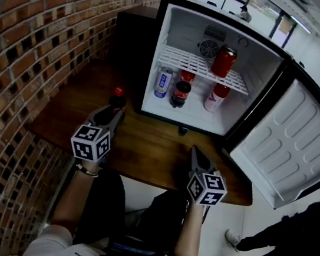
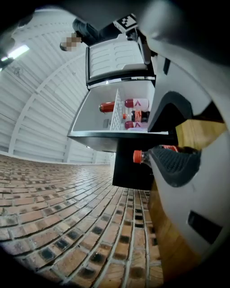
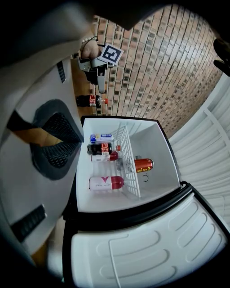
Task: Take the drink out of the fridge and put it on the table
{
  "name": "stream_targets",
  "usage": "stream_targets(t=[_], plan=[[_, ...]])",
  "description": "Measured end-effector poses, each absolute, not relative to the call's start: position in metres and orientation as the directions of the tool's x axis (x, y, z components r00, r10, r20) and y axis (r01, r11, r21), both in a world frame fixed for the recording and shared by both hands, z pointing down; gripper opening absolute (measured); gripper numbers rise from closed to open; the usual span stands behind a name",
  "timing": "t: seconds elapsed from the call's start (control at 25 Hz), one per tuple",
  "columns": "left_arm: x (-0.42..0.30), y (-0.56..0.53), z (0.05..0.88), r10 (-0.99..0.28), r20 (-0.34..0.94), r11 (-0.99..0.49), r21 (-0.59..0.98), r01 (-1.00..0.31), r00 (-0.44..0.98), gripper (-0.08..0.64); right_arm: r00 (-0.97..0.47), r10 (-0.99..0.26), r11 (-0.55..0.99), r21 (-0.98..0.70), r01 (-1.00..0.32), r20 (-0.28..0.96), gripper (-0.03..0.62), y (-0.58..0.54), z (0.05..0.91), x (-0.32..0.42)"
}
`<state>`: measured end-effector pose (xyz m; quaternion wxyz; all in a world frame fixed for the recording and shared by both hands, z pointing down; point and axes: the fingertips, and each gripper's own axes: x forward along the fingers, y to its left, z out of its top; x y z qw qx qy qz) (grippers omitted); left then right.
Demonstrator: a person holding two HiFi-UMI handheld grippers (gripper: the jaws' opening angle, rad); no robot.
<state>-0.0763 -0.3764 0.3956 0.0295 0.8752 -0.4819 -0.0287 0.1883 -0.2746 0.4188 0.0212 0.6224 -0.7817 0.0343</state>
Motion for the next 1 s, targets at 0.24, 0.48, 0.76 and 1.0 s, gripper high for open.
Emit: stream_targets(t=[0.24,0.48,0.76,1.0], plan=[[-0.024,-0.328,0.398,-0.766,-0.049,-0.643,0.091,-0.761,0.641,0.003,-0.221,-0.972,0.22,-0.023,-0.975,0.078,0.005,-0.27,0.418,0.189],[0.024,-0.305,0.409,-0.705,-0.006,-0.708,0.069,-0.703,0.709,0.003,-0.216,-0.974,0.214,-0.028,-0.976,0.075,0.005,-0.263,0.416,0.191],[0.054,-0.294,0.415,-0.675,0.015,-0.736,0.055,-0.674,0.738,0.003,-0.222,-0.972,0.22,-0.028,-0.975,0.076,0.003,-0.259,0.419,0.186],[0.057,-0.292,0.415,-0.672,0.018,-0.739,0.047,-0.672,0.74,0.003,-0.214,-0.974,0.214,-0.008,-0.977,0.078,0.003,-0.258,0.42,0.183]])
